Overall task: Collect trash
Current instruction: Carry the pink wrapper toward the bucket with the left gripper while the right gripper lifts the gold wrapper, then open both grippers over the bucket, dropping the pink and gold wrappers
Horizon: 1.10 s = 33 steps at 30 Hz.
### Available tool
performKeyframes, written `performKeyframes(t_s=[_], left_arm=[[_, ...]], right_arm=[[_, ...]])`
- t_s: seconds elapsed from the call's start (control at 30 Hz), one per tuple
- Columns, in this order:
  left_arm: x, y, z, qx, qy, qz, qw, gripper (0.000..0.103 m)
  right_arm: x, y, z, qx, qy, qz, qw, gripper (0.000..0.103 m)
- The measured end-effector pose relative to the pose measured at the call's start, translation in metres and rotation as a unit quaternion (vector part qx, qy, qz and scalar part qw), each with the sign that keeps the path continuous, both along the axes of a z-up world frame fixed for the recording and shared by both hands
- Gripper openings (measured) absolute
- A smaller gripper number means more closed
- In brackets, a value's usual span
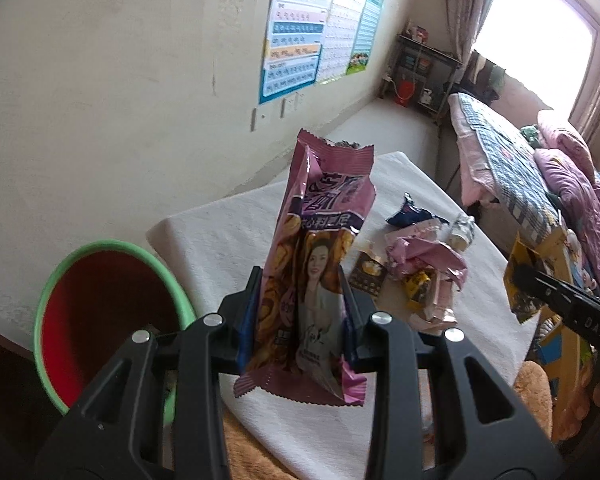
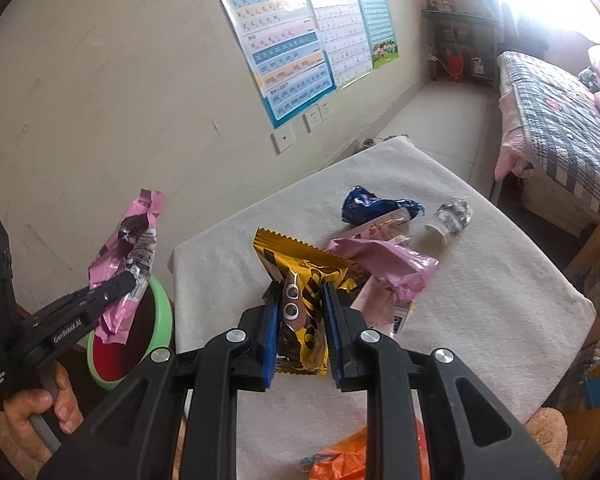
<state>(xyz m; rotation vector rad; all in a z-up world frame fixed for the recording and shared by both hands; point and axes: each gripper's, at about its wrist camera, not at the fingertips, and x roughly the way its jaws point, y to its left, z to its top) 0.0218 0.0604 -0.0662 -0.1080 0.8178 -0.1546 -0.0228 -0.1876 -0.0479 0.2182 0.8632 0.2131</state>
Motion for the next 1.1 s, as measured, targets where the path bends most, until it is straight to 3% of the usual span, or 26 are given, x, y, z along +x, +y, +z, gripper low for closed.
performKeyframes(t_s=[0.2,0.53,0.83,1.1], left_arm=[[-0.002,0.026,-0.003,0.004,-0.002,0.03,0.9995,0.033],[-0.015,0.078,-0.014,-0.002,0.007,0.083,0.9965,0.033],[-0.03,0.132,-0.031,-0.009,0.027,0.143,0.9894,0.033],[-0.034,0.159,-0.046,-0.01,0.047,0.176,0.9833,0.033]], right_arm=[[0.01,0.027,0.003,-0.008,-0.004,0.033,0.999,0.021],[0.024,0.108,-0.002,-0.029,-0.004,0.123,0.992,0.021],[0.026,0.173,-0.014,-0.042,0.007,0.193,0.98,0.022],[0.04,0.22,-0.01,-0.04,-0.004,0.219,0.975,0.022]])
